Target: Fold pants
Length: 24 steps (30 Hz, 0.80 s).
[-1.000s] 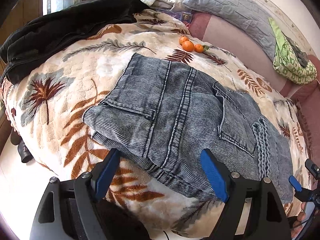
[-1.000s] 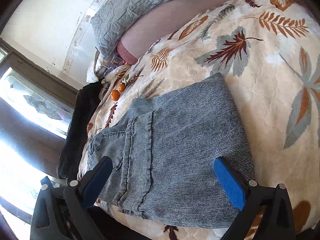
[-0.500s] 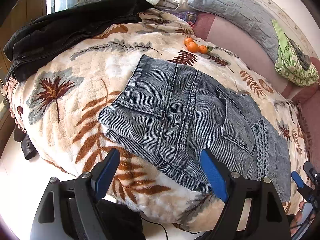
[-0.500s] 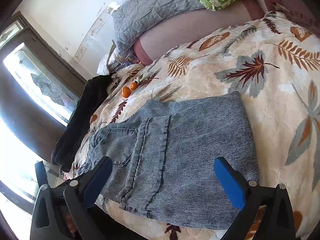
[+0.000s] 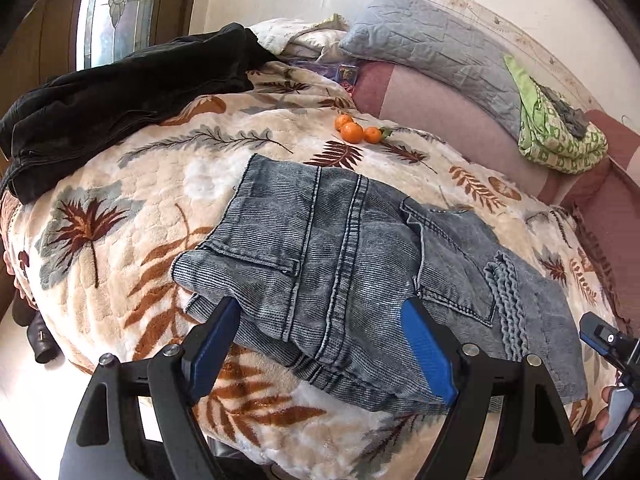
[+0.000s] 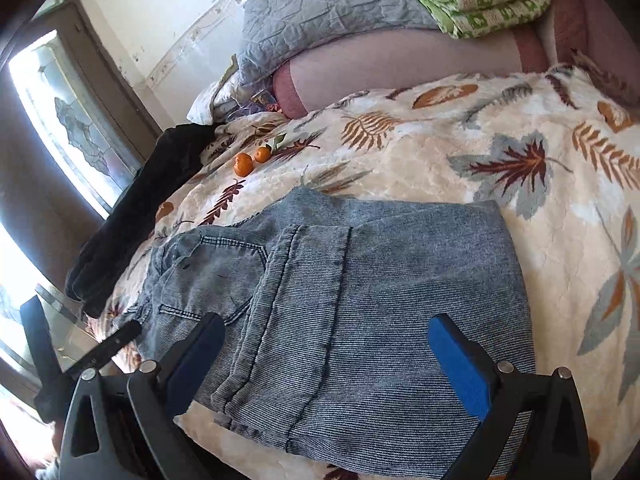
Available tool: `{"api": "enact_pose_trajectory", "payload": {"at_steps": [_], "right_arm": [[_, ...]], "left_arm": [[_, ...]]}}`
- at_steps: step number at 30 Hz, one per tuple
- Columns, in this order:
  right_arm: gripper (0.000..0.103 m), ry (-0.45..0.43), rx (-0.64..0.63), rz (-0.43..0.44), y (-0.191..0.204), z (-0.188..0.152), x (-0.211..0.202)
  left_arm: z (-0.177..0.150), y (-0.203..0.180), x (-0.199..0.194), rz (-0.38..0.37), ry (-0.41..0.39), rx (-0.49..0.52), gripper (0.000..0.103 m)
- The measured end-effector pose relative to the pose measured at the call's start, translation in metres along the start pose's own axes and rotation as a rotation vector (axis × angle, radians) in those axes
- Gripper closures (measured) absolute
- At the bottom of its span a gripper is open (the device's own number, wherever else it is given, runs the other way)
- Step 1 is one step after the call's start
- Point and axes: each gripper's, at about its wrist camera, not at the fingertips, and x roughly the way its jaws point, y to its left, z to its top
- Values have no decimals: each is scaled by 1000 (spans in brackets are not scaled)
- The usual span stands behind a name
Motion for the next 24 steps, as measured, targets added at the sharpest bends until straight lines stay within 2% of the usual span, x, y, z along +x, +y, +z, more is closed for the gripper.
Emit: {"api": "enact_pose_trajectory", "payload": {"at_steps": [5, 11, 14, 19, 22, 24], "right_arm": [[0, -89, -109, -77, 31, -3, -14], [0, -104, -275, -122, 78, -10, -5], [0, -59, -309, -96, 94, -12, 2], [0, 95, -192, 36, 94, -9, 22], [0, 151, -147, 42, 94, -2, 36], [0, 156, -107, 51, 93, 6, 46]], "left_arm": [[1, 13, 2, -93, 18, -109, 20], [-2, 28, -8, -92, -2, -129, 20], [-3, 41, -11, -81, 10, -161, 20], [-6, 55, -11, -82, 41, -190, 20], [-8, 60, -7, -83, 54, -202, 20], [-9, 62, -3, -98, 76, -226, 20]]}}
